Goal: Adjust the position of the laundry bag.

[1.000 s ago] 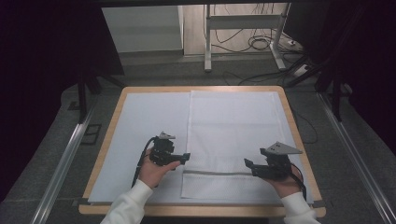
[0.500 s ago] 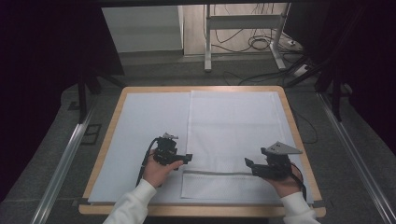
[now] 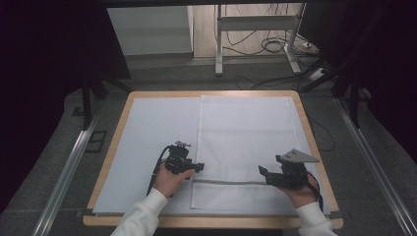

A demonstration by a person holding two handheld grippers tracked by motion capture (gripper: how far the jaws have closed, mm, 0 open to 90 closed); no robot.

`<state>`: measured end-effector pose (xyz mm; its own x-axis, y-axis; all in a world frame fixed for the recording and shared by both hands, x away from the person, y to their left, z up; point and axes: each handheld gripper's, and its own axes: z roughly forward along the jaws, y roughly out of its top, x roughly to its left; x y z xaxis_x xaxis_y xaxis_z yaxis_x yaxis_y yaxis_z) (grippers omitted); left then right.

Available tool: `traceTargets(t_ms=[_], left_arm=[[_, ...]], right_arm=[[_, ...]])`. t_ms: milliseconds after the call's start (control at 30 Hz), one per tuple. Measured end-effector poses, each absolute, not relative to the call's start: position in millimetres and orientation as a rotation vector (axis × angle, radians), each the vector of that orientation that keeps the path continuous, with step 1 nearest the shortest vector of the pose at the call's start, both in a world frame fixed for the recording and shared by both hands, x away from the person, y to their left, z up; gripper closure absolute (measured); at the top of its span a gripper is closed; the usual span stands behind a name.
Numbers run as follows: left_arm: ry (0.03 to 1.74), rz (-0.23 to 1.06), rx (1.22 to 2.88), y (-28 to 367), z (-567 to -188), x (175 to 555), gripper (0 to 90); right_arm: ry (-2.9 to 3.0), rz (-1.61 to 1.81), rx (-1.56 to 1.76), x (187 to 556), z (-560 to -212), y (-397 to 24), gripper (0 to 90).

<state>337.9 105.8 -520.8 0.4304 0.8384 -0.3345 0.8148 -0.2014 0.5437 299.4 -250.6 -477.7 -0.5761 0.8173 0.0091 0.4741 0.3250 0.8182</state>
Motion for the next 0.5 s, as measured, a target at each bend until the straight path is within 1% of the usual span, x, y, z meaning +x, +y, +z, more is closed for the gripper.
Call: traceTargets(t_ms=[100, 167, 267, 333, 400, 433, 500], left_arm=[[1.394, 0.048, 2.034, 103.3, -522.3, 337.5, 45.2], [1.385, 0.029, 2.027, 102.2, -522.3, 337.5, 49.4], [1.377, 0.049, 2.041, 100.9, -522.8, 337.2, 53.5], [1.372, 0.056, 2.041, 100.5, -523.3, 337.3, 58.0], [1.359, 0.046, 2.035, 97.9, -524.2, 337.2, 64.4], [1.346, 0.046, 2.048, 96.2, -524.5, 336.8, 68.1], [1.306, 0.080, 2.088, 92.6, -524.4, 335.2, 72.7]], right_arm=[[2.186, 1.143, 1.141, 299.1, -477.2, -250.6, 21.9], [2.189, 1.140, 1.142, 299.5, -478.4, -250.3, 21.6], [2.191, 1.137, 1.141, 299.6, -479.2, -250.1, 21.6], [2.188, 1.141, 1.142, 299.6, -478.5, -250.3, 21.6], [2.188, 1.141, 1.143, 299.6, -478.2, -250.4, 21.6], [2.188, 1.140, 1.142, 299.7, -478.3, -250.2, 21.6], [2.188, 1.140, 1.141, 299.7, -478.2, -250.2, 21.6]])
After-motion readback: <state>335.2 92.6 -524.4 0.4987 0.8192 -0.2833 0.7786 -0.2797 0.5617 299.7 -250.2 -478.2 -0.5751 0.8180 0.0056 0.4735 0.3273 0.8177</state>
